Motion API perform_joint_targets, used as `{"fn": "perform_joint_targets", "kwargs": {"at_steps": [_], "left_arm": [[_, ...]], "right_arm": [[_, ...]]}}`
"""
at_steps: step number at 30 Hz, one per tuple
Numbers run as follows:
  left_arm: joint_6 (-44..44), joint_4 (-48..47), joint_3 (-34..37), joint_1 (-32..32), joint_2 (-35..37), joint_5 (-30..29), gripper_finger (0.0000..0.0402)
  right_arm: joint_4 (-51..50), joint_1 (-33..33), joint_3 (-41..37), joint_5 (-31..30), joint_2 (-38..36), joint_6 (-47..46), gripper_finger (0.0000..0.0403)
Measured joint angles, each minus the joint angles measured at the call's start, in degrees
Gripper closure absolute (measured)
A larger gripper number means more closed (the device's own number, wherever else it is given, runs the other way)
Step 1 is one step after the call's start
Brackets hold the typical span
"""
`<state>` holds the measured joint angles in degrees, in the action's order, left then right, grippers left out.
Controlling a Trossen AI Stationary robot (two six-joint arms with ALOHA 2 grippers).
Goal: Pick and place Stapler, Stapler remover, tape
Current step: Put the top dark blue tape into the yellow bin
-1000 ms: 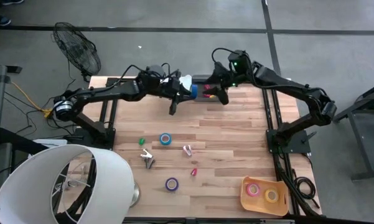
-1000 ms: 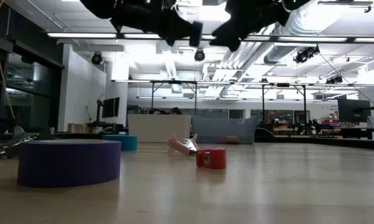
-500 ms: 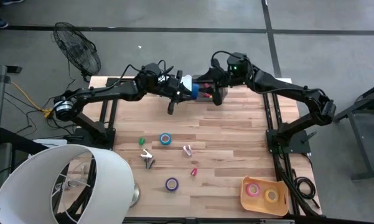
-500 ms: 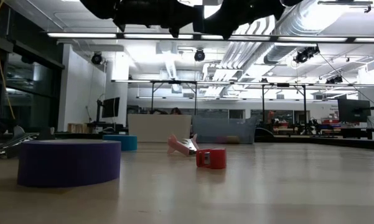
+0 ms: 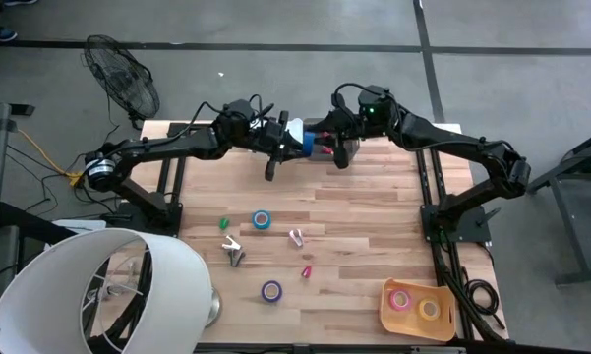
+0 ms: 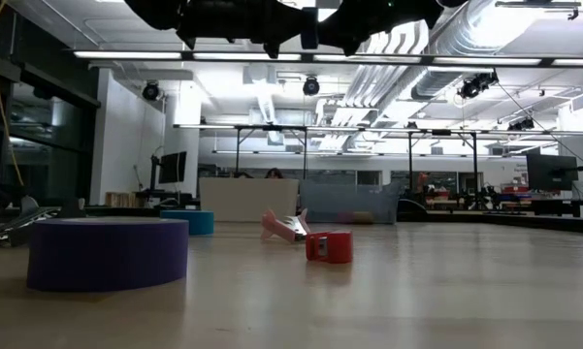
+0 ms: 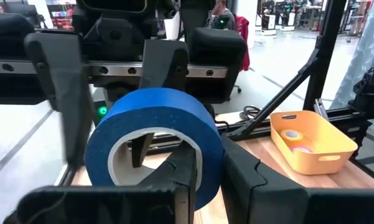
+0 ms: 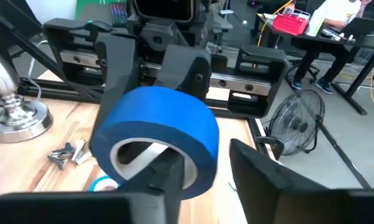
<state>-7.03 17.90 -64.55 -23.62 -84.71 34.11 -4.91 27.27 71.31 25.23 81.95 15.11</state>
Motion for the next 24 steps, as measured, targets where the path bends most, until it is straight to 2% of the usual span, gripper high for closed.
{"fn": "perform_joint_targets", "kwargs": {"at_steps": [7, 17, 24], "left_arm": [[0.2, 0.0, 0.0, 0.0, 0.0, -0.5, 0.0360], [0.3, -0.1, 0.0, 0.0, -0.1, -0.9, 0.0360], [1.2, -2.3, 0.0, 0.1, -0.1, -4.3, 0.0349]], "right_arm": [[-1.1, 0.0, 0.0, -0.3, 0.0, -0.1, 0.0371], [-1.9, 0.0, 0.0, -0.2, 0.0, -1.6, 0.0371], [-2.5, 0.1, 0.0, -0.3, 0.0, -2.6, 0.0372]]}}
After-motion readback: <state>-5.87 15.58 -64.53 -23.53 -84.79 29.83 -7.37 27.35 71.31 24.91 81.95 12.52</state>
